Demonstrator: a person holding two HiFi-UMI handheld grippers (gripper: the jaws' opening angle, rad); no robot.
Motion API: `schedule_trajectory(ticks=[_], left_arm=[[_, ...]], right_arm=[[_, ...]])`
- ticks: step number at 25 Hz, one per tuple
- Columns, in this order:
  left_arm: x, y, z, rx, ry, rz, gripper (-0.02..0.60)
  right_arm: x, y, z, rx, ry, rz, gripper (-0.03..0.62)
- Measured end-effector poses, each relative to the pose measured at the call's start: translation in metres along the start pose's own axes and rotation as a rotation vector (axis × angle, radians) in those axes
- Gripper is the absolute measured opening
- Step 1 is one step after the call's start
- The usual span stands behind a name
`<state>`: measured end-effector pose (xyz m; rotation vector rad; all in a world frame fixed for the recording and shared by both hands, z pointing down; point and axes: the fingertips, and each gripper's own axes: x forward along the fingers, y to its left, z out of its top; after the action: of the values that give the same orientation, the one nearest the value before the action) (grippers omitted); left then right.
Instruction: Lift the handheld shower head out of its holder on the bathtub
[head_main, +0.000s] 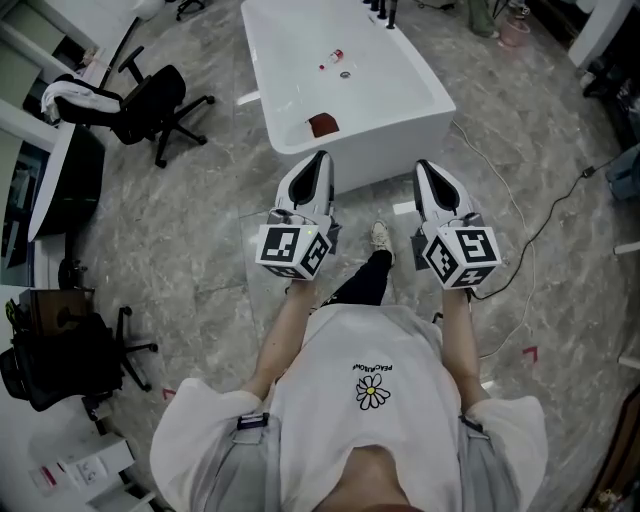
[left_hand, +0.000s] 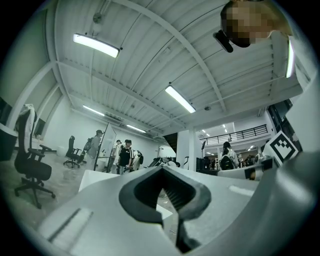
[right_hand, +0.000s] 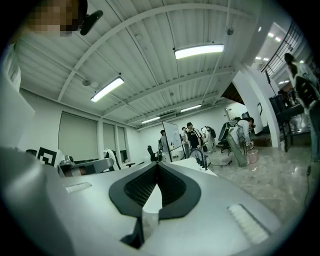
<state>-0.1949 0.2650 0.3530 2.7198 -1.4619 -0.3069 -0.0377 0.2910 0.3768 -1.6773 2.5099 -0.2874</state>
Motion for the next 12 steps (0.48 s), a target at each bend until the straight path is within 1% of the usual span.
schedule_trajectory(ticks=[3,5,7,10,12], left_arm=[[0.032,0.022,-0.015,0.032,-0.005,0.040,0.000],[0.058,0.038,-0.020,0.061,-0.029,0.080,0.000],[0.086,0.058,-0.022,0.067,-0.061,0.125,0.000],[0.139,0.089,-0.012,0.055,-0.121,0.175,0.000],[0.174,0.102,0.001,0.060,-0.161,0.180,0.000]], right_arm=[[0.029,-0.034,-0.001,-0.004,-0.001,0.021,0.025],[0.060,-0.057,0.010,-0.031,-0.017,0.060,0.026],[0.097,-0.078,0.022,-0.047,-0.031,0.099,0.025],[0.157,-0.107,0.049,-0.076,-0.045,0.140,0.025],[0.190,-0.125,0.069,-0.105,-0.053,0.152,0.026]])
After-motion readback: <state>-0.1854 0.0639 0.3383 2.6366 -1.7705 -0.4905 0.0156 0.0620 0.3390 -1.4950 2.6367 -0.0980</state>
